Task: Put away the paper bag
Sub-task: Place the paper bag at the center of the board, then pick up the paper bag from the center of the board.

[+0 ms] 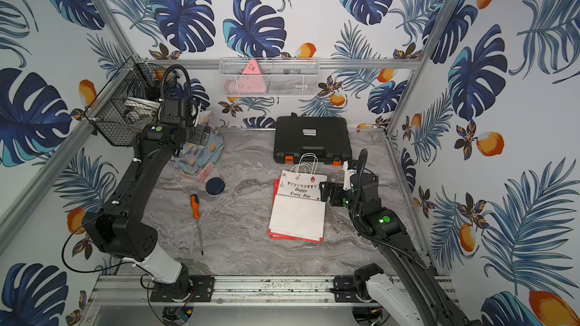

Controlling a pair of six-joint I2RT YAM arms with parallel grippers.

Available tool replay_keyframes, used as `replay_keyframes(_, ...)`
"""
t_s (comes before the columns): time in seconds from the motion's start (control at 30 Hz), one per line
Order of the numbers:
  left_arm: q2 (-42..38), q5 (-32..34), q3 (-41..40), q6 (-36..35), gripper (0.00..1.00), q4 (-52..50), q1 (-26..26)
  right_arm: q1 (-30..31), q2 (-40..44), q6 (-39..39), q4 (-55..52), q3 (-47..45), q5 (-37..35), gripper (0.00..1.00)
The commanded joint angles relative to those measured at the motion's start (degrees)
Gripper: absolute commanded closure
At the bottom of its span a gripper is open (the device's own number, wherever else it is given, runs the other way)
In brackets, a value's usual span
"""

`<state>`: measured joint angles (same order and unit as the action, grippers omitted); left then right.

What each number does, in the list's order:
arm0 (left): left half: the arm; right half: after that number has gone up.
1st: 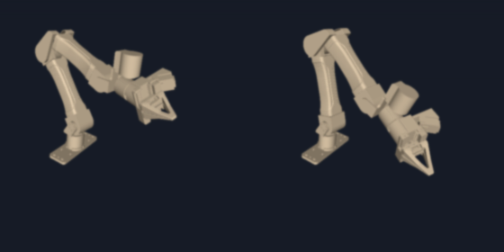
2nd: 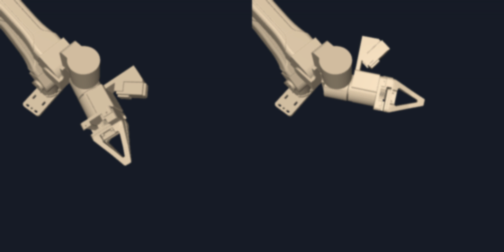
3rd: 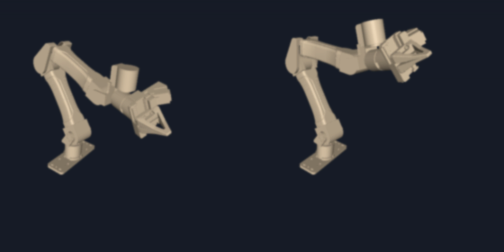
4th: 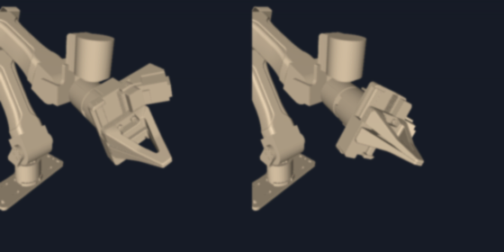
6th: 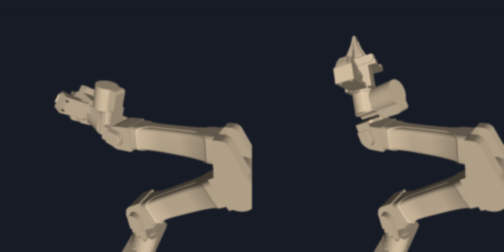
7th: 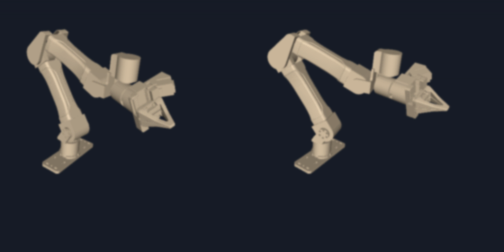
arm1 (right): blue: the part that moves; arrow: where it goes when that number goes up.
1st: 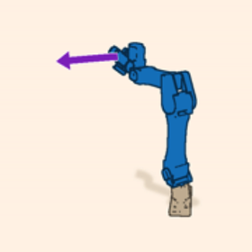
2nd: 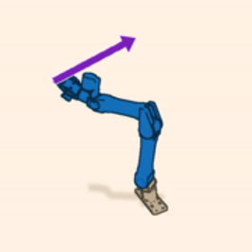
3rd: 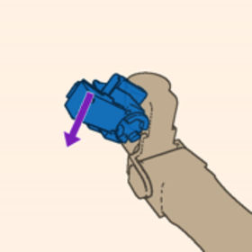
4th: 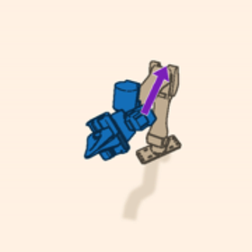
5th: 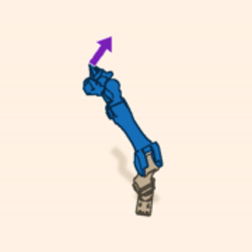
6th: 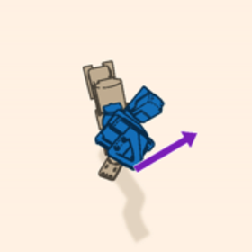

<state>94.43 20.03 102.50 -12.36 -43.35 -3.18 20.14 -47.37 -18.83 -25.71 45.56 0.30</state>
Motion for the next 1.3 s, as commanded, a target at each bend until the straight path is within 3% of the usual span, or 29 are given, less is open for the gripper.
replay_keyframes(0.0, 0.60, -0.59, 0.22, 2.76, 0.01, 3.19, 1.38, -0.01, -0.04, 0.18, -0.67, 0.28, -0.52, 0.00)
replay_keyframes(0.17, 5.52, -5.01, 4.42, 4.15, 0.02, 1.98, 2.67, -0.01, -1.14, 2.12, -2.74, 2.72, -0.69, 0.00)
replay_keyframes(0.27, 7.88, -6.61, 5.61, 4.85, 0.11, 3.08, 2.77, -0.01, -0.76, 2.48, -3.34, 3.39, -1.01, 0.01)
replay_keyframes(0.43, 9.87, -4.62, 6.21, 4.55, 0.40, 6.55, 2.70, -0.01, -0.38, 2.66, -3.13, 3.04, -1.08, 0.01)
replay_keyframes(0.7, 9.83, -7.71, 4.32, 4.37, 0.70, 8.45, 2.56, -0.01, -0.51, 2.75, -3.16, 3.18, -1.67, 0.01)
replay_keyframes(0.87, 8.65, -8.34, 1.47, 3.85, 0.98, 10.16, 2.25, -0.01, 0.54, 2.10, -2.45, 1.90, -1.90, 0.01)
replay_keyframes(1.07, 5.83, -9.01, -0.36, 1.23, 1.00, 13.58, -0.87, -0.01, -0.28, 3.43, -4.48, 3.62, -2.40, 0.01)
replay_keyframes(1.27, -0.40, -14.66, -5.74, -4.22, 1.00, 17.79, -4.69, -0.01, 0.27, 3.61, -4.34, 3.33, -2.45, 0.01)
